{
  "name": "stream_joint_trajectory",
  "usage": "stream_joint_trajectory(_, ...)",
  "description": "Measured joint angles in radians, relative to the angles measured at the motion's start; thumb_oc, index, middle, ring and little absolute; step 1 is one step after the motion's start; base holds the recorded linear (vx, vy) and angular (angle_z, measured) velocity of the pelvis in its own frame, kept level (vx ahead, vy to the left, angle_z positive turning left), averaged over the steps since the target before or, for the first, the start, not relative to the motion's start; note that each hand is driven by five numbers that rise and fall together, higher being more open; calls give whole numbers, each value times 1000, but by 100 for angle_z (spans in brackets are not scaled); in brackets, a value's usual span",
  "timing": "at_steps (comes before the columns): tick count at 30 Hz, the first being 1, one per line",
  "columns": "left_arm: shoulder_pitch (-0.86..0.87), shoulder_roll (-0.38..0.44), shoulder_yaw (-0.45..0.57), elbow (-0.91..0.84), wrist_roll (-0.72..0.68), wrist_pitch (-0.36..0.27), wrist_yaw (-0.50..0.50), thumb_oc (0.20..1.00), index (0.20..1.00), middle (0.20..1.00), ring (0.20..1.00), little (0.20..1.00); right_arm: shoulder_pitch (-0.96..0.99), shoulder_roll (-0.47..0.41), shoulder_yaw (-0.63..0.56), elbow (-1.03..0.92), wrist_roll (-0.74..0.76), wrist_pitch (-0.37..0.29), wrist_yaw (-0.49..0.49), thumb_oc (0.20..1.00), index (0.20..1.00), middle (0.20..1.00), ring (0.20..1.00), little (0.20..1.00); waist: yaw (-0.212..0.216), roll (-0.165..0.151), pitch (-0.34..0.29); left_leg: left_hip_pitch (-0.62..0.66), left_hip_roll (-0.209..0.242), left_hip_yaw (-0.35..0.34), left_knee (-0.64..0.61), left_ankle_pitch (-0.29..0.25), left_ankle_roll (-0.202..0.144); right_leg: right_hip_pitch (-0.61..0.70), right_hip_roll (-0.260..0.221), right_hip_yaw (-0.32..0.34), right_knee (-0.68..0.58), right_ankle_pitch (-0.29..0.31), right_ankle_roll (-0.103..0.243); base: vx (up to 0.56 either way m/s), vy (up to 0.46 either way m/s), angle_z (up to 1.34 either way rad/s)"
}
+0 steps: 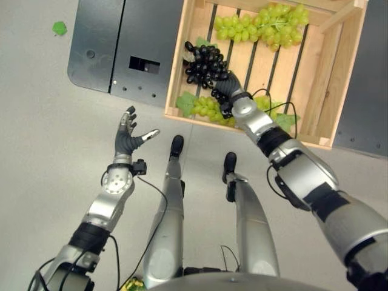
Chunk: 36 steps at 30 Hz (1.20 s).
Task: Pick up the fruits from the basket on one side to the basket on the other side
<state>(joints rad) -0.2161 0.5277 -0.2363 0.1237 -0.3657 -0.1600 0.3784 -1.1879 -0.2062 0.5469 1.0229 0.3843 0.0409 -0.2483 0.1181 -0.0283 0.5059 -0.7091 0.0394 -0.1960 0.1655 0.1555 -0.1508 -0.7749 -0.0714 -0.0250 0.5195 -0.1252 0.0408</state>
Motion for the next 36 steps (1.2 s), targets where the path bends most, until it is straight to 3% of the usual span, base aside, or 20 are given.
stream_joint_trajectory(11,0,-3,-18,6,-1,0,-39,1000,1000,1000,1000,1000,152,-69,-17,-208,366,-66,133,200,200,200,200,200,-2,-1,0,2,-3,-1,10,0,0,4,-2,-3,10,-1,1,0,0,0)
stream_joint_trajectory(18,3,-51,6,22,-22,-25,-88,1000,1000,1000,1000,1000,360,-161,-47,-469,618,-108,328,200,200,200,200,200,-2,-1,1,34,-8,-3,13,0,1,35,-4,-5,25,-9,2,-3,-3,1)
stream_joint_trajectory(22,7,-69,32,25,-56,-36,-110,1000,1000,1000,1000,1000,450,-153,-38,-563,686,-103,408,200,200,200,200,200,-3,1,2,70,-8,-2,9,-5,0,63,-6,-5,35,-19,-1,1,-8,2)
stream_joint_trajectory(36,96,-89,91,60,-62,-47,-169,1000,1000,1000,1000,1000,595,-144,-33,-661,740,-97,463,200,200,200,200,200,-4,21,12,255,-11,-2,-28,-8,2,234,-20,-12,35,-44,3,0,-2,1)
